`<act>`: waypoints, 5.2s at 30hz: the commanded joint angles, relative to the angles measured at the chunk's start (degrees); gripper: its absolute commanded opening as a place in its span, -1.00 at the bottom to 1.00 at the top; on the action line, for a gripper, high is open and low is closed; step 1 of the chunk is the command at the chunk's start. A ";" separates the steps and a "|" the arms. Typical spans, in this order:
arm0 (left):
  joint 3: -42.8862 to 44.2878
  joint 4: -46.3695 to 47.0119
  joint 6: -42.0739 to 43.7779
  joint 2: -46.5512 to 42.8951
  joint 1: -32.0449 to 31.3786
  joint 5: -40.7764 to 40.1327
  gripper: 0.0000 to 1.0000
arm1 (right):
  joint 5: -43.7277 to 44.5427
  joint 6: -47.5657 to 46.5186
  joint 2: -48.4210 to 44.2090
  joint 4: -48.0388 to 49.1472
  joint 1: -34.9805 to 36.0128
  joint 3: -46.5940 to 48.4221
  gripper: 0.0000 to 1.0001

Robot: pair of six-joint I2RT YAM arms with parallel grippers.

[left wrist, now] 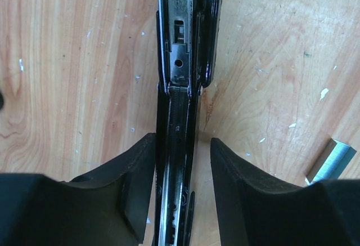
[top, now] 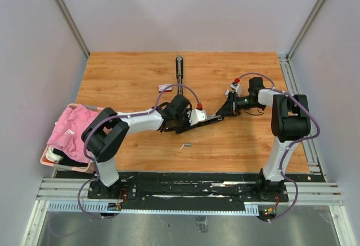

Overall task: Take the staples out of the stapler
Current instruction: Unload the staple at the center of the board.

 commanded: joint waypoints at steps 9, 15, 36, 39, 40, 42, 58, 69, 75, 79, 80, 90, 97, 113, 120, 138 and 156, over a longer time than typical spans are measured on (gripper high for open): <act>2.17 -0.50 -2.46 2.37 -0.55 1.13 -0.78 | 0.60 -0.32 1.00 0.23 -0.34 -0.88 -0.72; 3.01 -0.56 -3.67 1.29 -0.47 0.00 -1.00 | 1.25 -1.58 1.00 -0.59 -0.34 -0.45 -0.48; 1.74 -0.91 -6.19 -4.94 0.50 1.86 -1.00 | 3.87 -5.45 -1.94 -4.75 -1.80 1.23 -0.15; 1.92 -1.07 -6.60 -5.26 0.59 2.02 -1.00 | 3.77 -6.02 -2.28 -5.34 -2.07 1.58 -0.12; 1.99 -1.36 -6.79 -5.30 0.67 2.23 -0.99 | 3.72 -6.38 -2.56 -5.58 -2.16 1.72 -0.11; 2.50 -1.93 -7.03 -5.36 0.72 2.46 -1.00 | 3.89 -7.63 -3.45 -6.56 -2.26 2.03 -0.07; 8.04 -9.44 -11.99 -5.03 1.99 7.52 -1.00 | 13.44 -28.96 -17.66 -8.50 0.90 0.96 0.14; 11.95 -14.62 -15.45 -4.85 3.29 12.69 -1.00 | 20.98 -59.01 -41.67 18.77 15.25 -23.87 0.44; 12.59 -14.80 -17.72 -4.40 4.34 15.81 -1.00 | 25.73 -63.78 -44.08 30.21 21.63 -31.79 0.49; 12.45 -14.73 -18.58 -4.05 4.71 17.45 -0.99 | 31.48 -66.50 -42.91 35.14 25.49 -34.26 0.49; 12.42 -14.67 -18.70 -3.95 4.78 17.79 -1.00 | 32.70 -66.83 -42.50 36.47 26.37 -34.64 0.49; 12.01 -13.93 -20.18 -3.52 5.24 19.69 -1.00 | 39.19 -71.02 -36.44 40.78 33.69 -35.18 0.50; 11.71 -13.45 -21.05 -3.24 5.81 20.48 -0.99 | 45.27 -70.99 -32.59 45.85 38.11 -35.35 0.50; 10.58 -11.66 -23.26 -2.82 7.68 23.03 -1.00 | 56.91 -64.71 -26.76 52.60 42.42 -33.42 0.13; 10.30 -11.16 -23.66 -2.38 7.82 23.58 -1.00 | 57.44 -64.02 -25.92 53.21 43.70 -32.75 0.13; 9.79 -10.35 -23.90 -1.94 7.93 23.80 -1.00 | 59.92 -59.05 -25.80 50.88 44.62 -29.91 -0.31; 10.59 -12.28 -22.16 -5.89 13.99 23.30 0.00 | 52.05 -61.02 -25.87 33.16 44.73 -23.26 -0.83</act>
